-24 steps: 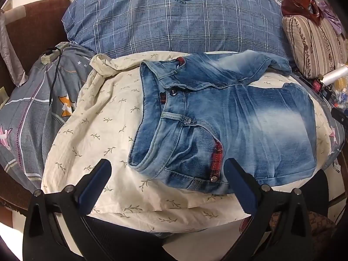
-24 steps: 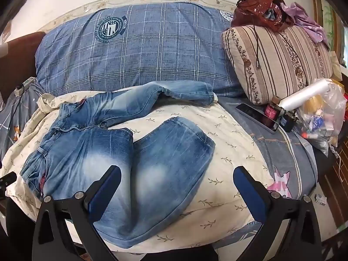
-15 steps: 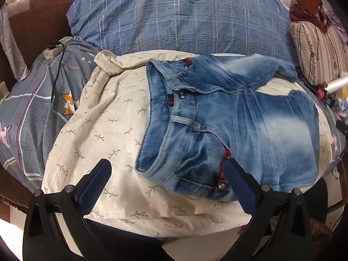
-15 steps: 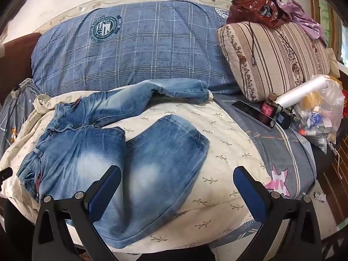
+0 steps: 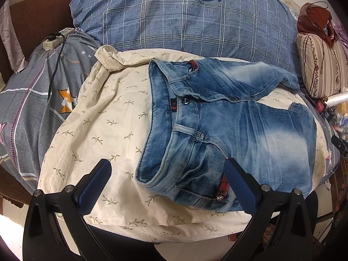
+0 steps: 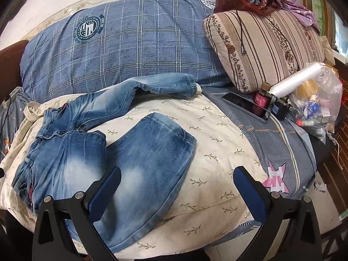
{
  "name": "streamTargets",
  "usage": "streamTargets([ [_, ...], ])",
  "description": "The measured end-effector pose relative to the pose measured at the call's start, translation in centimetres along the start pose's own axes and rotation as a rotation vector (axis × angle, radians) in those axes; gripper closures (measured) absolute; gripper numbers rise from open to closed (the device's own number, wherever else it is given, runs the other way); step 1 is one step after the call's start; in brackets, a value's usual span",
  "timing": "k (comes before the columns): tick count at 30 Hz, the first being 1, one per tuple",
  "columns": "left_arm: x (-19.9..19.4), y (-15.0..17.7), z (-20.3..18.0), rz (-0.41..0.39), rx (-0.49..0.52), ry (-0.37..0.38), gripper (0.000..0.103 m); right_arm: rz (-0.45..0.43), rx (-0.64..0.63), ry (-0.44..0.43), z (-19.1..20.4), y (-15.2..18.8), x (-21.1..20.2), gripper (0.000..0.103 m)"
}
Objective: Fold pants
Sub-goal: 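Move both grippers toward the jeans waistband and leg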
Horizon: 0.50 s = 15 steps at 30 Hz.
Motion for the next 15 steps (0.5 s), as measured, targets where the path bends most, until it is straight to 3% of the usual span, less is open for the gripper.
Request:
streamTargets([
  [15,0.5,-0.6,-2.3,0.012,0.035,0.038,0.000,0.017,0.040,-0.004,-0.9,-0.1,1.1,0.000],
])
Point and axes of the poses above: each gripper's, at about its wrist camera, not at the fingertips, and x roughly the way its jaws point, z to its left, y to its underside, the point moved 9 cm from there along x, roughly the way its jaws point, and after that the axes turned 2 degrees about -x, right-handed, at the moved point
